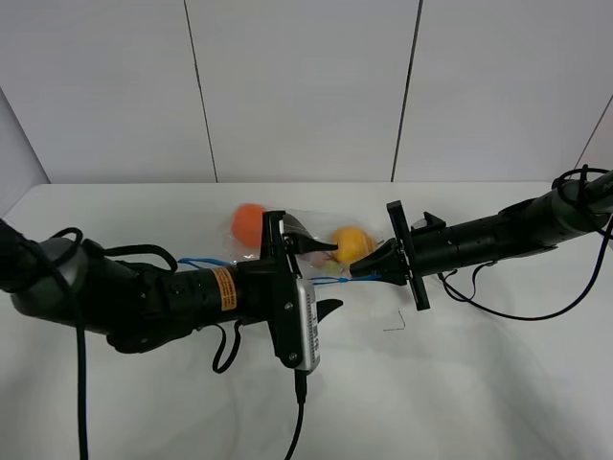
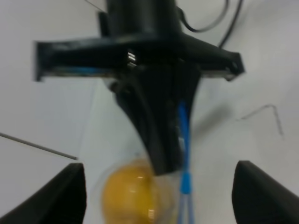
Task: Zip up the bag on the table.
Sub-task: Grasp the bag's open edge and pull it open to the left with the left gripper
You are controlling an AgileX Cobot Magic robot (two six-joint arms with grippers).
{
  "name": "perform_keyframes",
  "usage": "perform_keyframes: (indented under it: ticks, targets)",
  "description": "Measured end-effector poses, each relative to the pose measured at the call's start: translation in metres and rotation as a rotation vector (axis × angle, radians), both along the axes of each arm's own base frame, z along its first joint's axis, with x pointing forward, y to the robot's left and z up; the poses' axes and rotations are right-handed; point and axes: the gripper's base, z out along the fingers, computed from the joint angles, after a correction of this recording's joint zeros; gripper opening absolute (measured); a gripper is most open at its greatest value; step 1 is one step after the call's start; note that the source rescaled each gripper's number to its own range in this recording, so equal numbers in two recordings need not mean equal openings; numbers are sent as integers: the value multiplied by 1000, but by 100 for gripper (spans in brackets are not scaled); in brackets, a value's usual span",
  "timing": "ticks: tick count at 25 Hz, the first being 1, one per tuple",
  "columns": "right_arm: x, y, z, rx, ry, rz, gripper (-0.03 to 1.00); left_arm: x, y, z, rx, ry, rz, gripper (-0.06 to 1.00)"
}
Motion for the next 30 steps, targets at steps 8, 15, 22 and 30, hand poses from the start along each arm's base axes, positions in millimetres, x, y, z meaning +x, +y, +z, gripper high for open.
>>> perform_keyframes:
  ticks: [8,15,22,30]
  targets:
    - [0,0,0,-2,-3,4,0,13,-13,-3,-63,-28,-11,100]
    - [0,0,0,-2,-3,4,0,27,-24,-17,-64,-17,-9,100]
    - [0,0,0,-2,-3,4,0,27,-24,-28,-51,14,-3,95]
    - [0,0,0,-2,-3,4,0,27,-24,-29,-59,33,8,55]
